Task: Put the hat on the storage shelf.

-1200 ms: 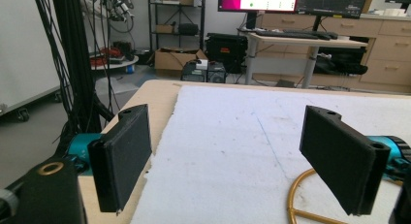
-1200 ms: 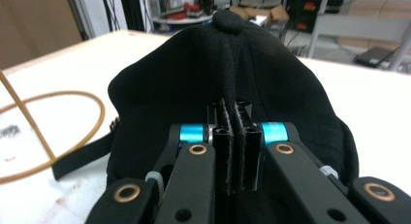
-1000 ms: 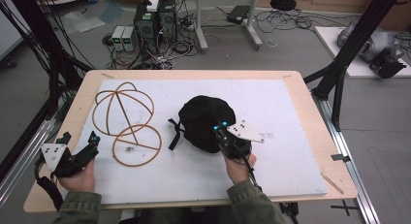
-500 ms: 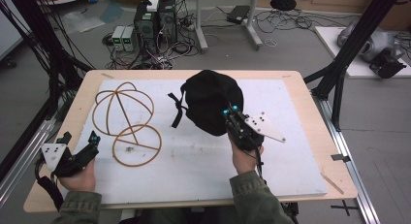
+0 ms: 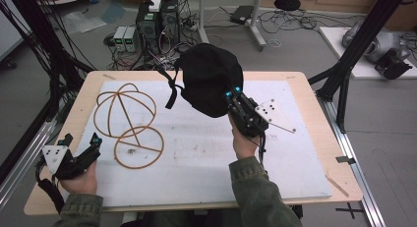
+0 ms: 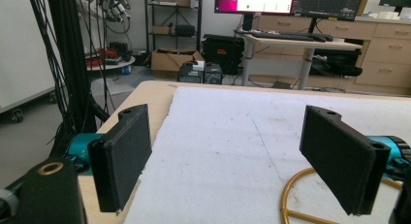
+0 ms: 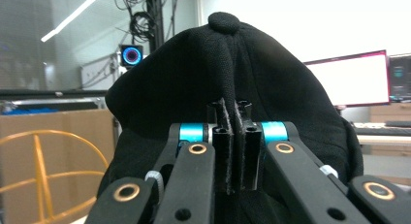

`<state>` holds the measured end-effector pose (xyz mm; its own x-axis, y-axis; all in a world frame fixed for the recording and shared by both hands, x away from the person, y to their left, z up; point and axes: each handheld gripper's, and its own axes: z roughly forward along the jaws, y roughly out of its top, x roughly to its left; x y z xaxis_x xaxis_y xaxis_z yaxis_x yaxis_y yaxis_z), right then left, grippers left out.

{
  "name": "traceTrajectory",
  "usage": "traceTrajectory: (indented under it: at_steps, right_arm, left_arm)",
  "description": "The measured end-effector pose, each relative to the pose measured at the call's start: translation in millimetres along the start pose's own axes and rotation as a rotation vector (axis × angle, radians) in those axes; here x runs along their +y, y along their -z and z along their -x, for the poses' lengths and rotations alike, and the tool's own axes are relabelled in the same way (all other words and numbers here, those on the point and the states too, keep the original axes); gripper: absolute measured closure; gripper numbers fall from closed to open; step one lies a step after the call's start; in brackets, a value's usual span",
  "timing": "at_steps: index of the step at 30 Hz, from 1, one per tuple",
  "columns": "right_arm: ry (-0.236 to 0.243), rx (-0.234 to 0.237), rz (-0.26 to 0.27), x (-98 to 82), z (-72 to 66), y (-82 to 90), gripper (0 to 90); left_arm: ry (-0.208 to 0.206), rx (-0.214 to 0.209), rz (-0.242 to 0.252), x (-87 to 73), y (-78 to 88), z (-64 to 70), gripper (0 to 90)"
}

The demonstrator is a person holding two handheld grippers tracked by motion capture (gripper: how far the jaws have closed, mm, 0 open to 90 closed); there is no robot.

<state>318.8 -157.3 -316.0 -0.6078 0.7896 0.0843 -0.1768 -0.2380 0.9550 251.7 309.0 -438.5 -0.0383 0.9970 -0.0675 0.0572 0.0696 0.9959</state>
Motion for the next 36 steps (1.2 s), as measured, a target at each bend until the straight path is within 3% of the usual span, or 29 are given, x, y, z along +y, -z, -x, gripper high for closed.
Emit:
traceTrajectory:
  at_steps: [7, 11, 21, 27, 36]
  right_arm:
    - [-0.026, 0.057, -0.008, 7.7, -12.5, -12.5, 88.0]
    - [-0.033, 0.104, 0.008, 14.7, -24.1, -22.0, 88.0]
    - [-0.105, 0.209, 0.011, 20.6, -58.1, -53.6, 87.9]
    - [-0.127, 0.252, 0.017, 24.6, -78.5, -72.5, 87.8]
    - [-0.129, 0.295, 0.007, 24.6, -97.6, -87.9, 87.7]
  left_arm:
    - [0.004, -0.001, 0.000, 0.0, 0.0, 0.0, 19.1]
    - [0.005, -0.002, 0.002, 0.0, 0.0, -0.4, 19.1]
    - [0.013, -0.004, 0.005, 0.3, 0.6, -1.4, 19.1]
    - [0.019, -0.006, 0.005, 0.8, 1.5, -3.4, 19.1]
    - [0.023, -0.007, 0.007, 1.3, 2.5, -3.7, 19.1]
